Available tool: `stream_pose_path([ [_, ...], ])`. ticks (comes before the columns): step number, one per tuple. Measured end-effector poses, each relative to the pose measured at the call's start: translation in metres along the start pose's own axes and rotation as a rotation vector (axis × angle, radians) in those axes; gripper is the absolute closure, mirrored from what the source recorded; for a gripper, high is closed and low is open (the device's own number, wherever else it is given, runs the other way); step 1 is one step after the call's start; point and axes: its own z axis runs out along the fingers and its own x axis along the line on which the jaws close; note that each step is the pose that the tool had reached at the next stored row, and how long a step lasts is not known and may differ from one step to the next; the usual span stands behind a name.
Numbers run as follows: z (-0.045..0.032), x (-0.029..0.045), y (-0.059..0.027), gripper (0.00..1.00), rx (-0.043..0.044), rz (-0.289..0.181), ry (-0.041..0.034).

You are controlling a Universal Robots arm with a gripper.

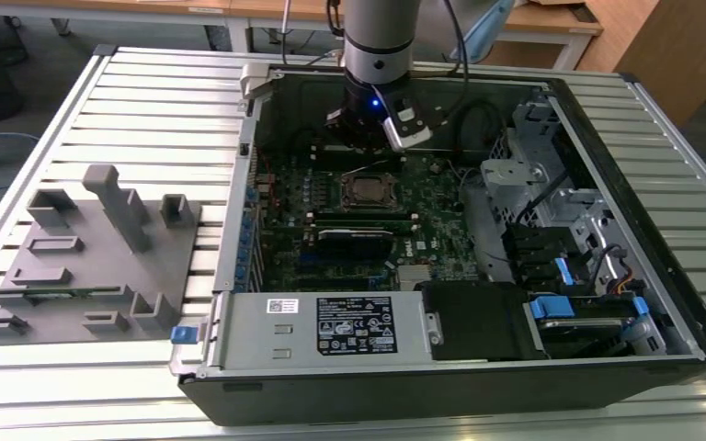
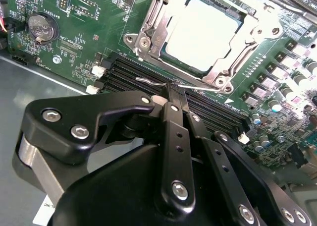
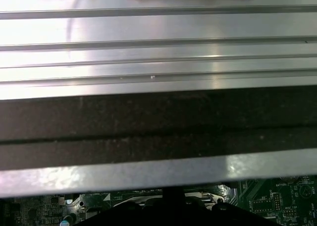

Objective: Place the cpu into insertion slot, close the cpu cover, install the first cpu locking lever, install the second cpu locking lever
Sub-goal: 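Install the first cpu locking lever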

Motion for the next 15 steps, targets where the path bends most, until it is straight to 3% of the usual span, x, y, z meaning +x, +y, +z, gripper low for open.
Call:
stream_pose_path([
  [15,0.0006,-0.0015,0.0001,0.89,0.0027,0.048,-0.0072],
])
